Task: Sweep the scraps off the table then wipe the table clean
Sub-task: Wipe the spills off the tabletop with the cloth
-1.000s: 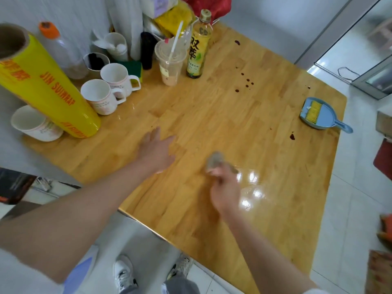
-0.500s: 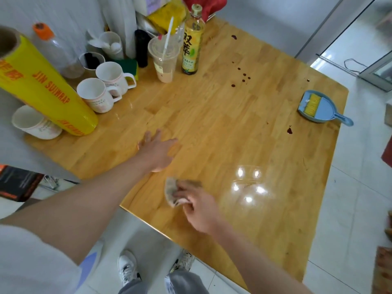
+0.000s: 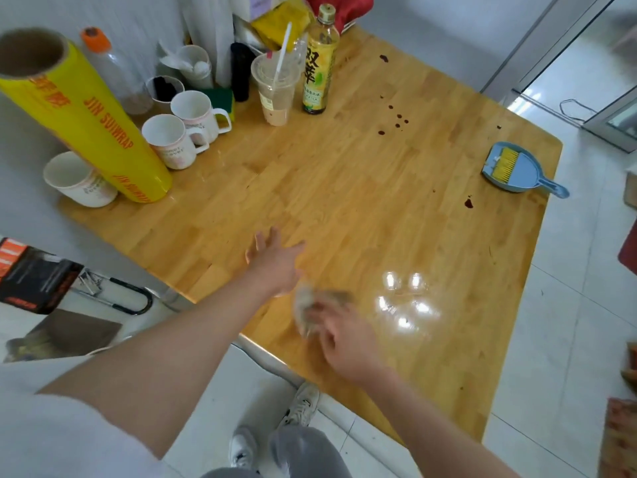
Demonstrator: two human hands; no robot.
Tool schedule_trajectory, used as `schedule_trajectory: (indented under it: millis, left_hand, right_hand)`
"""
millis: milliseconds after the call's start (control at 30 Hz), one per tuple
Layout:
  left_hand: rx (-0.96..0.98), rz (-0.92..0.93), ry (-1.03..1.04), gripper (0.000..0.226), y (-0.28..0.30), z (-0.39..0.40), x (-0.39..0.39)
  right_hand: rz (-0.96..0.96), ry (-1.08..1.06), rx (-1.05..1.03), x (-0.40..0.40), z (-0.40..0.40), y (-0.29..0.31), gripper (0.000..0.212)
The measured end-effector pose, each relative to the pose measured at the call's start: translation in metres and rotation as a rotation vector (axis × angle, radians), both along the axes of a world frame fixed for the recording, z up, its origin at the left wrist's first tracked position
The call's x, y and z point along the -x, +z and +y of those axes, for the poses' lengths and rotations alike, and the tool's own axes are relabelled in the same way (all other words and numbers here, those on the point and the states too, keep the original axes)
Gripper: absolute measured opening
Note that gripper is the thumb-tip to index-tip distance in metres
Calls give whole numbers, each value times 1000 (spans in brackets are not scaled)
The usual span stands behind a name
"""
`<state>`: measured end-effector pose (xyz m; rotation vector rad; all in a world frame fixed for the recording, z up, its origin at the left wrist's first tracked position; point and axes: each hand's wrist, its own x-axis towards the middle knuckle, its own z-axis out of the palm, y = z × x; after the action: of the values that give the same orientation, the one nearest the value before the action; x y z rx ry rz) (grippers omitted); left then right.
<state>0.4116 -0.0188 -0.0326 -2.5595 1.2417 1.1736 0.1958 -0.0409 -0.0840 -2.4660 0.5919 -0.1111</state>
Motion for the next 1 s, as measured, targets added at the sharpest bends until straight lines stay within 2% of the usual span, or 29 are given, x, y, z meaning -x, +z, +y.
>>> schedule_trajectory:
  millis: [33,67,100,133,167,233,267,300,333,367,467,500,533,600,700,733,767,800,833,867,933,967,1000]
  left_hand:
    - [-2,2,-8,68,-1,1,1]
    - [-6,0,-13,70,-2,1,1]
    - [-12,-6,-18,72,-3,0,0]
    - [-16,-15,-22,75,-5,1,0]
    - [-15,-27,-22,77,-7,1,0]
    - [-5,-46,-21,78,-12,3,3]
    - [2,-50,-16,78,-15,4,4]
    - [10,-51,-11,78,-17,3,3]
    - [17,-47,-9,78,-20,3,4]
    - [23,-46,-8,78,-21,3,3]
    - [35,-54,-7,78,-23,4,1]
    - [40,-56,-8,78,-23,4,1]
    - [42,-56,-15,77,-23,4,2]
    - [39,-55,-21,78,-21,5,3]
    - [28,-57,-26,78,-19,5,5]
    - [26,-56,-24,78,-19,5,5]
    - [27,-56,-21,78,-18,5,4]
    - [28,-57,-18,78,-18,4,4]
    - [27,-56,-15,79,-18,4,3]
    - [25,-56,-14,79,-18,3,3]
    - [15,-62,-15,80,-18,2,3]
    - [9,-61,-16,80,-17,2,3]
    - [8,-55,-17,80,-17,2,3]
  right_hand:
    - [28,264,11,14,2,2,39]
    - [25,360,-3,28,-12,6,42]
    - [20,291,-17,39,-30,8,44]
    - [20,76,-42,50,-50,10,44]
    - [31,-249,-79,59,-72,13,44]
    - [78,-1015,-161,69,-100,22,45]
    - [100,-1242,-167,66,-96,21,46]
    - [100,-1271,-133,52,-81,22,46]
    - [73,-1151,-122,37,-59,18,46]
    - [42,-920,-143,23,-32,15,44]
    - [60,-51,-110,25,39,3,38]
    - [54,58,-98,39,36,3,40]
    - [38,-2,-128,57,23,6,42]
    - [52,-388,-200,92,-17,10,47]
    - [14,-1213,-197,128,-73,17,42]
    - [32,-1391,-172,121,-76,15,42]
    - [31,-1456,-156,105,-68,14,43]
    - [-5,-1399,-169,85,-55,13,44]
    - [-44,-1224,-183,65,-36,12,44]
    - [-61,-940,-178,48,-16,8,44]
    - [7,-221,-104,36,20,2,39]
    - [28,45,-93,43,19,-1,40]
    - [48,151,-133,53,5,4,41]
